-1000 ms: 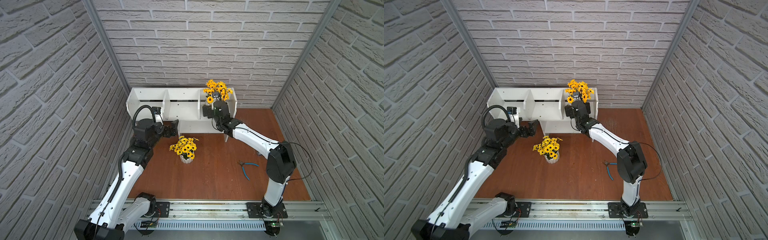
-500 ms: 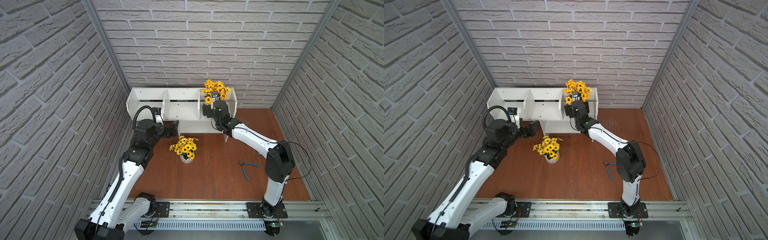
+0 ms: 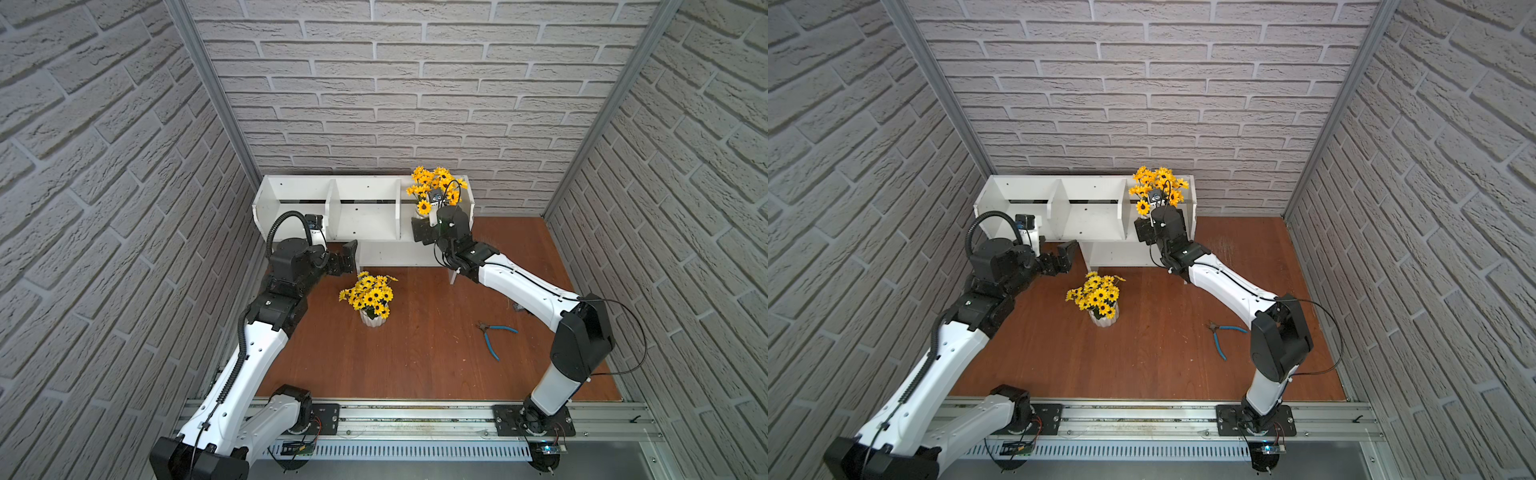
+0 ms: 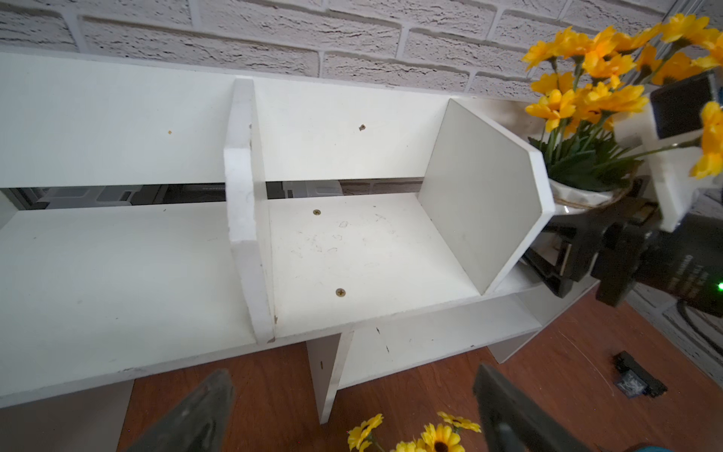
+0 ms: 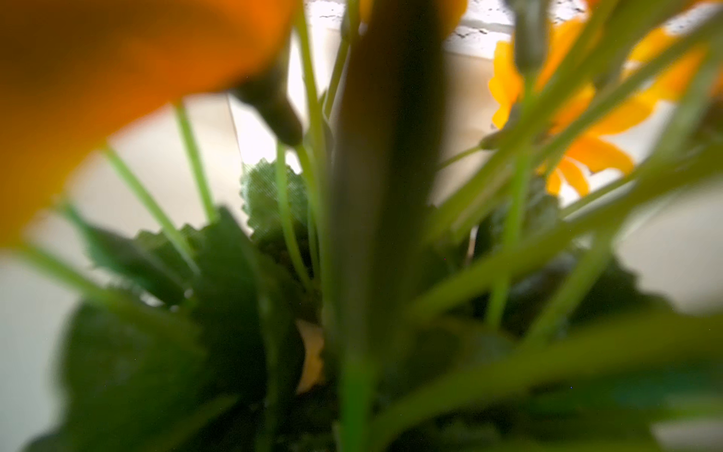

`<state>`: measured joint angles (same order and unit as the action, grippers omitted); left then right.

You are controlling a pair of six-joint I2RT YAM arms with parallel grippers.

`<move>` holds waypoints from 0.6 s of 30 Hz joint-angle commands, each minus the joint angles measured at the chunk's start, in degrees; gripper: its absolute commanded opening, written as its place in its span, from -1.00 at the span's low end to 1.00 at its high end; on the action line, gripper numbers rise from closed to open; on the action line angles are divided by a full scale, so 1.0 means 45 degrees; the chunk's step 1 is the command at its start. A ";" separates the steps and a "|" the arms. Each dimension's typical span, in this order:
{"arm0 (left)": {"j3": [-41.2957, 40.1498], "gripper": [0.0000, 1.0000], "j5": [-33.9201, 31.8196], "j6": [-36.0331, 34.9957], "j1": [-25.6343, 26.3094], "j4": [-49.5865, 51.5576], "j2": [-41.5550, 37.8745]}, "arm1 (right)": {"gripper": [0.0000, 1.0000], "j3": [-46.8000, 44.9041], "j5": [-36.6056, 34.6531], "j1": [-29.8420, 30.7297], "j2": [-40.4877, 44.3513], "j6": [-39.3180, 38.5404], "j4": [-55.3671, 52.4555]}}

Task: Take the sunflower pots off the shelves
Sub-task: Pick up the sunflower pot from the shelf.

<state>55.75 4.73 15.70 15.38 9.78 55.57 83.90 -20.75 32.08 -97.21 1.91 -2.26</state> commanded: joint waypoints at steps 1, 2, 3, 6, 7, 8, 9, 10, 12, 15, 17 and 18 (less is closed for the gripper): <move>-0.0083 0.96 -0.0110 0.0065 -0.0103 -0.0716 0.0045 | 0.27 0.0360 0.0575 0.0030 0.1197 -0.0133 0.0073; -0.0083 0.96 -0.0114 0.0065 -0.0097 -0.0709 0.0052 | 0.22 0.0398 0.0692 0.0040 0.1365 -0.0094 -0.0179; -0.0083 0.96 -0.0099 0.0065 -0.0097 -0.0709 0.0053 | 0.15 0.0419 0.0815 0.0038 0.1515 -0.0070 -0.0454; -0.0093 0.96 -0.0113 0.0084 -0.0097 -0.0739 0.0036 | -0.04 0.0249 0.1072 0.0045 0.2030 0.0016 -0.0937; -0.0103 0.96 -0.0112 0.0084 -0.0097 -0.0739 0.0032 | -0.04 0.0214 0.1123 0.0040 0.2183 0.0026 -0.1069; -0.0099 0.96 -0.0097 0.0084 -0.0097 -0.0738 0.0032 | -0.05 0.0104 0.1210 0.0054 0.2358 0.0050 -0.1187; -0.0083 0.96 -0.0107 0.0084 -0.0102 -0.0729 0.0015 | -0.07 0.0027 0.1303 0.0069 0.2542 0.0072 -0.1287; -0.0083 0.96 -0.0102 0.0084 -0.0097 -0.0729 0.0033 | -0.09 -0.0038 0.1344 0.0062 0.2693 0.0082 -0.1379; -0.0083 0.96 -0.0101 0.0084 -0.0097 -0.0731 0.0051 | -0.12 -0.0137 0.1546 0.0060 0.3064 0.0139 -0.1724; -0.0098 0.96 -0.0094 0.0104 -0.0099 -0.0733 0.0053 | -0.13 -0.0326 0.1980 0.0060 0.3654 0.0258 -0.2228; -0.0103 0.96 -0.0095 0.0104 -0.0097 -0.0729 0.0052 | -0.13 -0.0525 0.2398 0.0062 0.4069 0.0324 -0.2601; -0.0084 0.96 -0.0095 0.0104 -0.0097 -0.0738 0.0048 | -0.13 -0.0698 0.2738 0.0060 0.4328 0.0286 -0.2775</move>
<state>55.75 4.73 15.73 15.38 9.39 55.81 81.43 -12.19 32.10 -82.26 2.59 -16.88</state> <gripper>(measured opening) 0.981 0.924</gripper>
